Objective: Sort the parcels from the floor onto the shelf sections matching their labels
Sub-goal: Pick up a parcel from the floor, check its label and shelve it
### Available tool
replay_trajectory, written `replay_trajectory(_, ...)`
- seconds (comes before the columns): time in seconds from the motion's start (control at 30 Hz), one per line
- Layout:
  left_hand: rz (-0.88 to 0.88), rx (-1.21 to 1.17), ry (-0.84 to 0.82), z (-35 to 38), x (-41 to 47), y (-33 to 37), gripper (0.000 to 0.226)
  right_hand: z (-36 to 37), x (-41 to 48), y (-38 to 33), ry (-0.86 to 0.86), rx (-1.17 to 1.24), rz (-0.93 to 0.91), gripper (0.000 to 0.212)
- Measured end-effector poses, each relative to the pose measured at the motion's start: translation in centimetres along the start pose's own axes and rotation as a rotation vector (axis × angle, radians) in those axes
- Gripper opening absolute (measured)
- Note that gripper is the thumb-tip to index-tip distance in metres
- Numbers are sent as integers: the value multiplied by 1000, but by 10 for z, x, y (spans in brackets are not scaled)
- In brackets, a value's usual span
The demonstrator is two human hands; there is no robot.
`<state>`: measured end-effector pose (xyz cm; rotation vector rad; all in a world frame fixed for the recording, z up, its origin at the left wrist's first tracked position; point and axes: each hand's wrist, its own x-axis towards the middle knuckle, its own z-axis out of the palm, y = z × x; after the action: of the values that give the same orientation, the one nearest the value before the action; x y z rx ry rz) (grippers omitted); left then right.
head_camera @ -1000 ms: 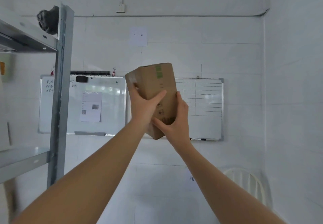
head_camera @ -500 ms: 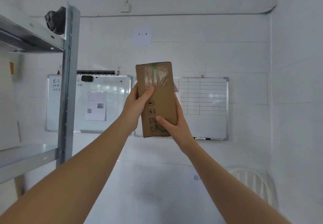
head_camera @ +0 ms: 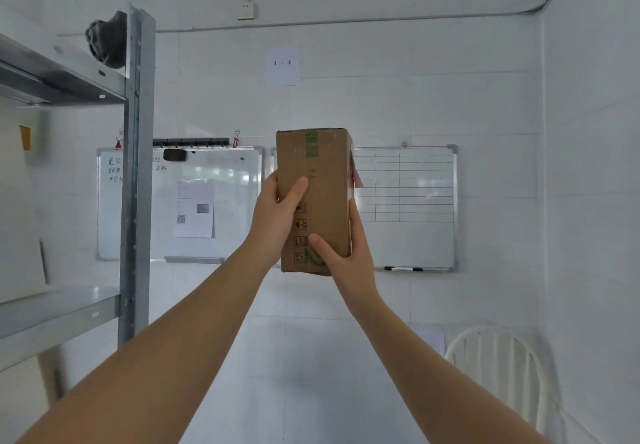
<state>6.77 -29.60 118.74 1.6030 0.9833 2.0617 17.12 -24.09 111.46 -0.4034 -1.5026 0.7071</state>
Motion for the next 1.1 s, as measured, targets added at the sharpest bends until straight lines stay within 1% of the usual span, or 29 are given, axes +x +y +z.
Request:
replay_trajectory(0.07,24,46,39,8,-3,0,39,2,-3,3,50,-36,-15,92)
replay_trajectory(0.13,23,53,23,15,-6,0,47,2,-6,5,94,-91,-42,93)
replay_trajectory(0.2,7,74,2,19,-9,1,67,1,-9,4,115,-167,-92,89)
replay_trajectory(0.27,5,128,27,22,-8,0,90,0,-10,2,116,-260,-137,86)
replay_trajectory(0.33,-5,150,59,22,-6,-4,100,-2,-10,1,109,-322,-158,86)
replay_trajectory(0.43,-42,128,73,17,-6,-7,98,-8,-10,1,43,-335,-145,80)
replay_trajectory(0.5,-57,93,81,11,-6,-6,92,-13,-11,1,-19,-251,-103,65)
replay_trajectory(0.53,-65,67,89,7,-6,-5,89,-17,-10,0,-17,-200,-84,59)
replay_trajectory(0.6,-108,-1,92,-5,-6,-4,83,-26,-6,0,18,-139,-41,56)
replay_trajectory(0.67,-166,-53,38,-18,-5,-5,77,-38,1,-1,32,-135,59,59)
replay_trajectory(0.73,-215,-58,-57,-30,-6,-7,81,-49,6,-3,-23,-69,160,57)
replay_trajectory(0.8,-227,-47,-145,-38,-6,-8,93,-56,8,-9,-108,-24,200,41)
replay_trajectory(0.83,-223,-45,-175,-41,-7,-8,94,-58,9,-12,-154,-2,223,34)
replay_trajectory(0.87,-222,-47,-199,-44,-7,-8,93,-59,10,-14,-192,25,252,32)
replay_trajectory(0.9,-226,-52,-224,-46,-7,-8,91,-59,11,-17,-226,55,281,34)
replay_trajectory(1.0,-240,-45,-309,-53,-8,-8,87,-58,16,-20,-292,135,347,52)
replay_trajectory(1.1,-253,-63,-380,-58,-9,-11,84,-58,16,-20,-324,206,361,57)
